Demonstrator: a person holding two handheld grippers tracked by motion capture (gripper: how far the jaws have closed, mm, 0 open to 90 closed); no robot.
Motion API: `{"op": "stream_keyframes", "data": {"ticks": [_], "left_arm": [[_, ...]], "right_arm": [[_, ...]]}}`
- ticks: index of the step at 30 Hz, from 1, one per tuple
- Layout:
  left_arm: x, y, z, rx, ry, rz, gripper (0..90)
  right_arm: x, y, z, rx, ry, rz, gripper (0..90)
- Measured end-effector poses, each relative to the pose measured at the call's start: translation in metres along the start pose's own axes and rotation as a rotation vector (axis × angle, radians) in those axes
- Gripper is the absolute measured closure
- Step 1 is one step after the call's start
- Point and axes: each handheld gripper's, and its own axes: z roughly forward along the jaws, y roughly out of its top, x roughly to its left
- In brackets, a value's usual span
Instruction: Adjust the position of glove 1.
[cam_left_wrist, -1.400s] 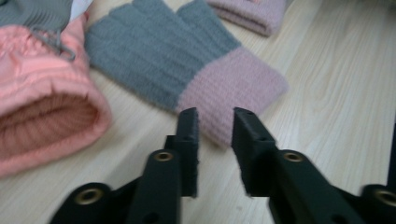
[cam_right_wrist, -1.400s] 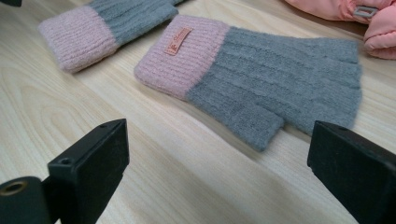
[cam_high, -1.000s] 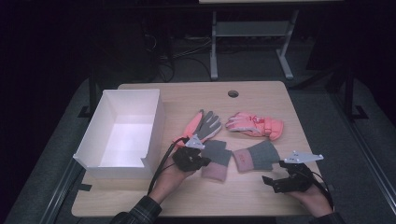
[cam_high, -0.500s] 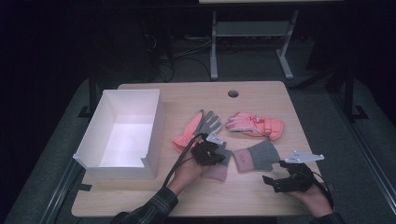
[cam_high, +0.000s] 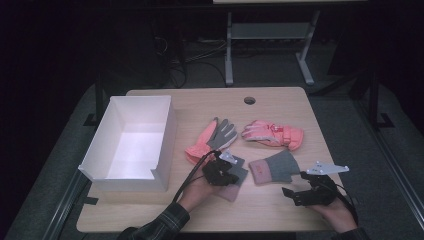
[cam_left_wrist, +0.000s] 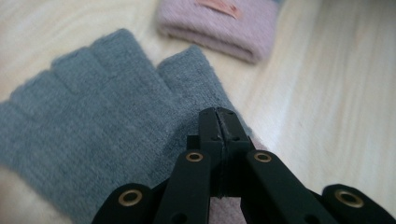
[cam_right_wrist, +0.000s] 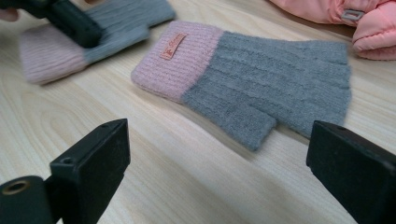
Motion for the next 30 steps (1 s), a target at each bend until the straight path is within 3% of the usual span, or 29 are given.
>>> {"op": "stream_keyframes", "data": {"ticks": [13, 19, 20, 26, 30], "left_arm": [[-0.012, -0.03, -0.026, 0.046, -0.023, 0.007, 89.6], [-0.016, -0.039, -0.037, 0.039, -0.016, 0.006, 89.5], [-0.014, -0.038, -0.04, 0.042, -0.004, 0.022, 89.5], [0.002, -0.024, -0.048, 0.003, 0.069, 0.019, 89.5], [0.015, -0.021, -0.041, 0.029, 0.076, 0.004, 89.6]], "right_arm": [[0.001, 0.0, 0.0, 0.003, -0.007, -0.002, 6.0], [0.0, 0.0, 0.001, 0.006, -0.007, -0.005, 6.0], [0.001, -0.001, 0.001, 0.004, -0.008, -0.004, 6.0], [0.002, 0.0, 0.002, 0.008, -0.006, -0.001, 6.0], [0.002, 0.0, 0.002, 0.008, -0.004, -0.001, 6.0]]}}
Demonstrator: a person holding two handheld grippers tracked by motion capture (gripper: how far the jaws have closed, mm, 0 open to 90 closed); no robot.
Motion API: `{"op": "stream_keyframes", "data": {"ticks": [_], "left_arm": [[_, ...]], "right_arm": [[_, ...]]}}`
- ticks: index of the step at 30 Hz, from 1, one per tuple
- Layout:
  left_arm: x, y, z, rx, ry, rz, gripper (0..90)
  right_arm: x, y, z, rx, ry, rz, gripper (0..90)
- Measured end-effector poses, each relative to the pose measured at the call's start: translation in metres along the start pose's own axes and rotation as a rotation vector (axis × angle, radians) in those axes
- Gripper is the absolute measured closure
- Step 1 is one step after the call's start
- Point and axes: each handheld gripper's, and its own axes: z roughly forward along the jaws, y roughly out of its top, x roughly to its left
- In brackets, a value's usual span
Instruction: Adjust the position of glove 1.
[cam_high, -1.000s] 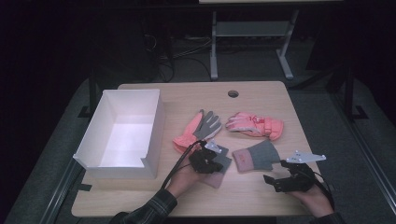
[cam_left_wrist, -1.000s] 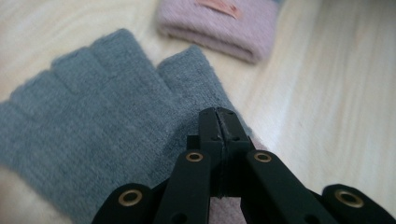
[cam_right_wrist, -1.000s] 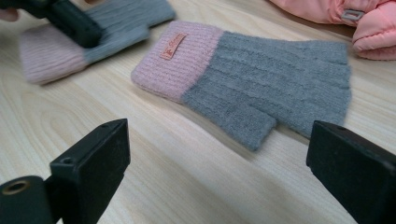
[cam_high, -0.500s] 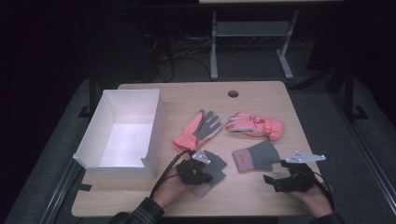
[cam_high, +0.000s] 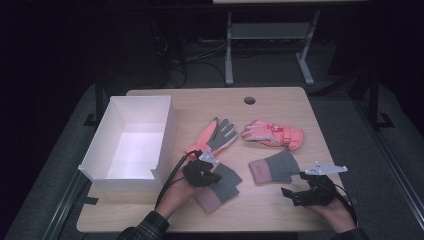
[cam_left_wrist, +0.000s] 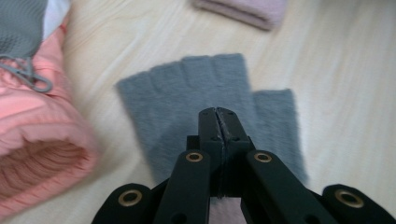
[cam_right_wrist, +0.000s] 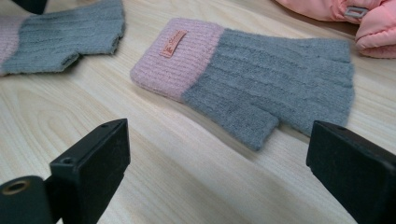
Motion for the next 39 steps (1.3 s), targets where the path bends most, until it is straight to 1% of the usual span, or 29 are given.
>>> {"op": "stream_keyframes", "data": {"ticks": [1, 2, 3, 5, 6, 9, 11, 12, 13, 14, 16, 17, 18, 19, 20, 22, 23, 24, 25, 26, 28, 30, 31, 32, 33, 35, 37, 38, 39], "left_arm": [[0.001, 0.0, 0.004, 0.01, -0.001, -0.005, 89.5], [0.002, -0.001, 0.008, 0.02, -0.01, -0.011, 89.5], [0.004, -0.001, 0.011, 0.04, -0.019, -0.002, 89.6], [0.004, 0.0, 0.014, 0.019, -0.04, -0.02, 89.6], [0.004, 0.001, 0.015, 0.027, -0.042, -0.009, 89.6], [0.002, 0.004, 0.018, 0.025, -0.046, -0.005, 89.6], [-0.003, 0.009, 0.023, 0.019, -0.05, 0.001, 89.6], [-0.004, 0.01, 0.025, 0.012, -0.051, -0.003, 89.6], [-0.005, 0.012, 0.026, 0.017, -0.056, 0.003, 89.7], [-0.006, 0.013, 0.028, 0.005, -0.058, -0.008, 89.7], [-0.007, 0.016, 0.031, 0.009, -0.058, 0.005, 89.7], [-0.008, 0.017, 0.032, 0.003, -0.059, -0.002, 89.7], [-0.007, 0.019, 0.033, 0.01, -0.059, 0.01, 89.7], [-0.008, 0.02, 0.035, -0.004, -0.06, -0.001, 89.7], [-0.008, 0.02, 0.035, -0.003, -0.06, 0.003, 89.7], [-0.009, 0.022, 0.036, -0.016, -0.062, -0.007, 89.6], [-0.01, 0.022, 0.035, -0.016, -0.059, -0.006, 89.7], [-0.009, 0.022, 0.032, -0.012, -0.057, 0.01, 89.6], [-0.01, 0.021, 0.028, -0.025, -0.051, -0.007, 89.6], [-0.008, 0.019, 0.022, -0.02, -0.042, 0.011, 89.6], [-0.007, 0.013, 0.012, -0.024, -0.024, 0.004, 89.6], [-0.006, 0.005, 0.003, -0.023, 0.013, -0.018, 89.6], [-0.006, 0.005, 0.003, -0.023, 0.013, -0.018, 89.6], [-0.003, -0.004, -0.004, -0.015, 0.04, -0.034, 89.6], [-0.002, -0.007, -0.006, -0.014, 0.052, -0.041, 89.6], [0.0, -0.012, -0.007, -0.017, 0.063, -0.059, 89.5], [0.0, -0.015, -0.007, -0.006, 0.051, -0.069, 89.5], [0.0, -0.015, -0.007, -0.006, 0.051, -0.069, 89.5], [-0.002, -0.017, -0.007, 0.003, 0.045, -0.059, 89.5]], "right_arm": [[0.0, 0.0, 0.0, 0.0, -0.001, 0.0, 6.0], [-0.001, 0.0, 0.0, 0.0, -0.001, 0.001, 6.0], [-0.001, 0.0, 0.0, 0.0, -0.002, 0.0, 6.0], [-0.001, 0.0, 0.0, -0.001, -0.002, 0.001, 6.0], [-0.001, 0.0, -0.001, -0.002, -0.002, -0.002, 6.0], [0.0, 0.0, -0.001, -0.001, -0.001, -0.001, 6.0], [0.0, 0.0, -0.001, 0.0, -0.002, -0.001, 6.0], [0.0, 0.0, -0.001, 0.0, -0.002, -0.002, 6.0], [0.0, 0.0, -0.001, -0.001, -0.003, -0.004, 6.0], [-0.001, 0.0, -0.001, -0.003, -0.002, -0.003, 6.0], [-0.001, 0.0, -0.001, -0.002, -0.002, -0.004, 6.0], [-0.002, -0.001, -0.001, -0.001, -0.002, -0.003, 6.0], [-0.002, -0.001, -0.001, -0.002, -0.002, -0.003, 6.0], [-0.002, -0.001, -0.001, -0.003, -0.002, -0.001, 6.0], [-0.001, -0.001, -0.001, -0.003, -0.002, 0.0, 6.0], [-0.001, -0.001, -0.002, -0.002, -0.002, 0.001, 6.0], [-0.001, -0.001, -0.002, -0.004, -0.003, 0.004, 6.0], [-0.001, -0.001, -0.002, -0.002, -0.002, 0.004, 6.0], [-0.001, -0.001, -0.002, -0.003, -0.002, 0.002, 6.0], [-0.001, -0.001, -0.002, -0.003, -0.001, 0.003, 6.0], [-0.001, -0.001, -0.002, -0.003, -0.001, 0.004, 6.0], [-0.002, -0.001, -0.002, -0.002, -0.001, 0.003, 6.0], [-0.002, -0.001, -0.002, -0.002, -0.001, 0.003, 6.0], [-0.002, -0.001, -0.002, -0.003, -0.003, 0.003, 6.0], [-0.002, -0.001, -0.002, -0.003, -0.004, 0.002, 6.1], [-0.002, -0.001, -0.002, -0.005, -0.007, 0.004, 6.2], [-0.001, -0.001, -0.002, -0.004, -0.007, 0.007, 6.2], [-0.001, -0.001, -0.002, -0.001, -0.006, 0.009, 6.1], [-0.001, -0.001, -0.002, -0.003, -0.006, 0.009, 6.2]]}}
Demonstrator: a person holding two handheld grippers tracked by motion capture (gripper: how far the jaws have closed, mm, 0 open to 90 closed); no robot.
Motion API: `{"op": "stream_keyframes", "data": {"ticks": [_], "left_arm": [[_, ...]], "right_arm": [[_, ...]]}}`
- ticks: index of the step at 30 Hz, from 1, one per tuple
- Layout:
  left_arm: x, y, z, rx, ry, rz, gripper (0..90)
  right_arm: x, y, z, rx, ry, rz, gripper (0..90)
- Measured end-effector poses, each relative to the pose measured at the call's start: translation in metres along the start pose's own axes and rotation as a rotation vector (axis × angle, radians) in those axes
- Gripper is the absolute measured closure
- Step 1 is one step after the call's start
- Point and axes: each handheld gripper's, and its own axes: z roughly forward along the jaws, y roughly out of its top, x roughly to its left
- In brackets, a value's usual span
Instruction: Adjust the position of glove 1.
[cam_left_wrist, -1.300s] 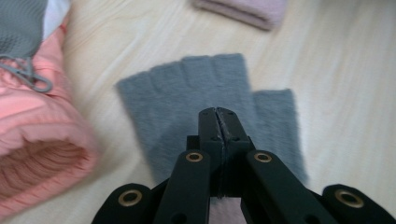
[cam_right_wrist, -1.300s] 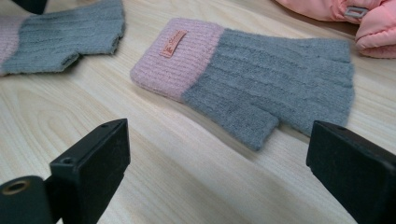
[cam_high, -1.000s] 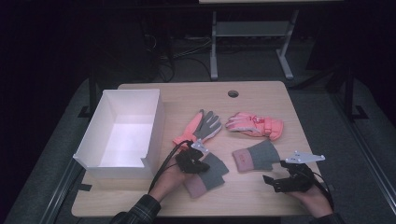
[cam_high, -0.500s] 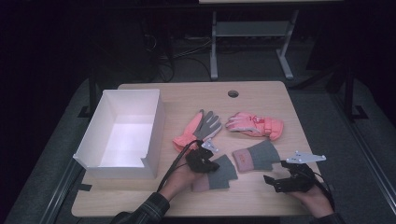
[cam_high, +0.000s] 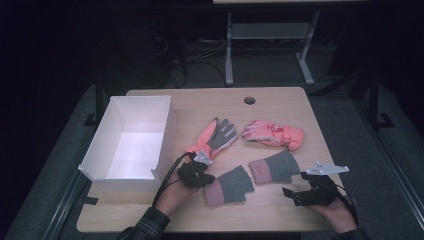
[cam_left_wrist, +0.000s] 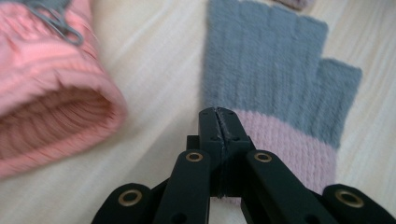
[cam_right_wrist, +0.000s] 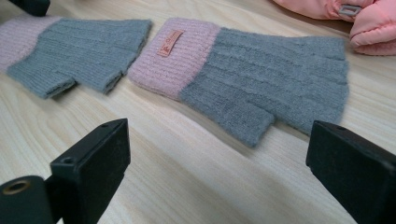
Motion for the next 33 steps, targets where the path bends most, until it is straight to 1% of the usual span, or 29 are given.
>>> {"op": "stream_keyframes", "data": {"ticks": [2, 3, 4, 5, 6, 7, 8, 9, 10, 14, 15, 16, 17, 18, 19, 20, 22, 23, 24, 26, 27, 28, 29, 30, 31, 32, 33], "left_arm": [[-0.002, 0.0, -0.001, 0.004, -0.007, 0.004, 89.5], [-0.006, -0.002, -0.002, 0.001, -0.011, 0.006, 89.5], [-0.007, -0.003, -0.002, 0.0, -0.023, 0.008, 89.5], [-0.009, -0.004, -0.002, -0.01, -0.037, -0.005, 89.4], [-0.01, -0.005, -0.003, 0.002, -0.043, 0.008, 89.4], [-0.012, -0.006, -0.003, -0.006, -0.047, -0.003, 89.4], [-0.013, -0.007, -0.003, 0.007, -0.054, 0.011, 89.4], [-0.015, -0.008, -0.002, -0.001, -0.063, 0.001, 89.4], [-0.016, -0.008, -0.002, 0.003, -0.066, 0.009, 89.4], [-0.021, -0.009, -0.001, -0.008, -0.075, -0.007, 89.5], [-0.023, -0.01, -0.001, 0.006, -0.099, -0.004, 89.6], [-0.023, -0.01, -0.001, 0.006, -0.099, -0.004, 89.6], [-0.026, -0.01, 0.001, 0.002, -0.113, -0.009, 89.6], [-0.032, -0.01, 0.003, -0.007, -0.116, -0.002, 89.5], [-0.034, -0.01, 0.003, -0.001, -0.119, 0.007, 89.5], [-0.034, -0.01, 0.003, 0.002, -0.121, 0.015, 89.5], [-0.034, -0.009, 0.003, 0.002, -0.124, 0.017, 89.4], [-0.032, -0.009, 0.0, -0.003, -0.129, 0.024, 88.3], [-0.031, -0.01, -0.001, -0.019, -0.132, 0.014, 86.3], [-0.029, -0.011, -0.007, -0.036, -0.114, 0.033, 80.4], [-0.027, -0.012, -0.01, -0.038, -0.105, 0.054, 76.0], [-0.026, -0.013, -0.013, -0.049, -0.098, 0.065, 69.9], [-0.026, -0.014, -0.015, -0.065, -0.089, 0.057, 64.3], [-0.025, -0.016, -0.017, -0.075, -0.078, 0.064, 59.3], [-0.024, -0.018, -0.019, -0.07, -0.072, 0.074, 53.8], [-0.024, -0.02, -0.019, -0.075, -0.073, 0.064, 49.6], [-0.023, -0.021, -0.019, -0.067, -0.076, 0.072, 45.9]], "right_arm": [[0.0, 0.0, 0.0, 0.005, 0.001, 0.001, 6.2], [-0.001, 0.0, 0.0, 0.005, 0.001, 0.001, 6.1], [-0.001, 0.0, 0.0, 0.005, 0.001, 0.001, 6.2], [-0.001, 0.0, 0.0, 0.003, 0.001, 0.004, 6.2], [-0.001, 0.0, 0.0, 0.003, 0.001, 0.005, 6.2], [-0.001, 0.0, 0.0, 0.004, 0.001, 0.005, 6.2], [-0.001, 0.0, 0.0, 0.004, 0.001, 0.004, 6.2], [-0.001, 0.0, 0.0, 0.005, 0.002, 0.004, 6.2], [-0.001, 0.0, 0.0, 0.004, 0.0, 0.003, 6.2], [-0.001, 0.0, 0.0, 0.007, 0.001, 0.007, 6.2], [-0.001, 0.0, 0.0, 0.009, 0.0, 0.007, 6.2], [-0.001, 0.0, 0.0, 0.009, 0.0, 0.007, 6.2], [-0.001, 0.0, 0.0, 0.01, 0.0, 0.007, 6.2], [-0.001, 0.0, 0.001, 0.007, 0.0, 0.008, 6.2], [-0.001, 0.001, 0.001, 0.005, 0.0, 0.008, 6.2], [-0.001, 0.001, 0.001, 0.003, 0.0, 0.009, 6.2], [-0.001, 0.001, 0.001, 0.002, 0.0, 0.01, 6.2], [-0.001, 0.002, 0.002, 0.004, 0.0, 0.021, 6.2], [-0.001, 0.002, 0.002, 0.005, -0.003, 0.041, 6.2], [-0.001, 0.005, 0.003, 0.003, -0.006, 0.061, 6.2], [-0.001, 0.006, 0.004, -0.001, -0.018, 0.061, 6.4], [0.0, 0.009, 0.005, -0.001, -0.02, 0.079, 7.9], [0.0, 0.011, 0.006, -0.007, -0.016, 0.084, 11.5], [0.0, 0.012, 0.006, -0.016, -0.023, 0.091, 15.8], [0.001, 0.014, 0.008, -0.031, -0.033, 0.104, 18.3], [0.0, 0.016, 0.01, -0.032, -0.037, 0.11, 21.8], [0.001, 0.018, 0.012, -0.035, -0.047, 0.112, 25.4]]}}
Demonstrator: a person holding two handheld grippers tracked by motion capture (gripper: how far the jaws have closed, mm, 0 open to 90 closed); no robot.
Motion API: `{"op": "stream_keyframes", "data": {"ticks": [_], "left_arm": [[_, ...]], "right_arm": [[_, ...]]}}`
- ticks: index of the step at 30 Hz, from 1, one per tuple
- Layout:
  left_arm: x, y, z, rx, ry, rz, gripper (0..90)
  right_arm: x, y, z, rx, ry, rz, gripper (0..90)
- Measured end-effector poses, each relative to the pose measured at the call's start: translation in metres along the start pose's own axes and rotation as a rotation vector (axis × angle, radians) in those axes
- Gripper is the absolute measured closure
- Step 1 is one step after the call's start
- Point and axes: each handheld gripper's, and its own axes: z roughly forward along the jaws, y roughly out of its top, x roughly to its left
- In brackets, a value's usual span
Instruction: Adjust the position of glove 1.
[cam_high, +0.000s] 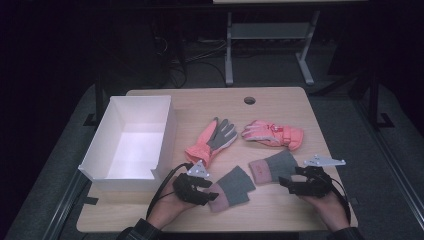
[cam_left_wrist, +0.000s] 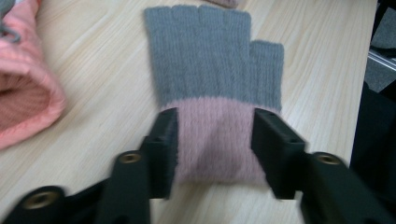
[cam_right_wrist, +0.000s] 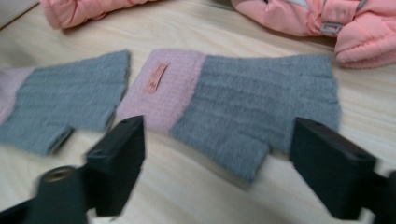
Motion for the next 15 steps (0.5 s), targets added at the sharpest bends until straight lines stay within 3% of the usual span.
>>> {"op": "stream_keyframes", "data": {"ticks": [3, 6, 8, 10, 12, 15], "left_arm": [[-0.003, -0.005, 0.0, -0.009, 0.006, 0.008, 36.4], [-0.005, -0.009, 0.0, -0.011, 0.013, 0.019, 26.4], [-0.007, -0.012, 0.0, -0.014, 0.011, 0.016, 22.2], [-0.006, -0.013, 0.0, -0.003, 0.011, 0.026, 17.2], [-0.006, -0.016, 0.001, -0.009, 0.001, 0.008, 14.0], [-0.004, -0.019, 0.002, -0.001, -0.01, 0.018, 13.5]], "right_arm": [[0.001, 0.004, 0.003, -0.013, -0.02, 0.019, 48.0], [0.002, 0.011, 0.007, -0.02, -0.002, 0.028, 74.5], [0.003, 0.017, 0.013, -0.011, 0.03, 0.024, 86.5], [0.005, 0.023, 0.021, -0.004, 0.051, 0.006, 90.0], [0.009, 0.031, 0.03, 0.01, 0.058, -0.018, 90.0], [0.013, 0.043, 0.046, 0.024, 0.069, -0.033, 90.0]]}}
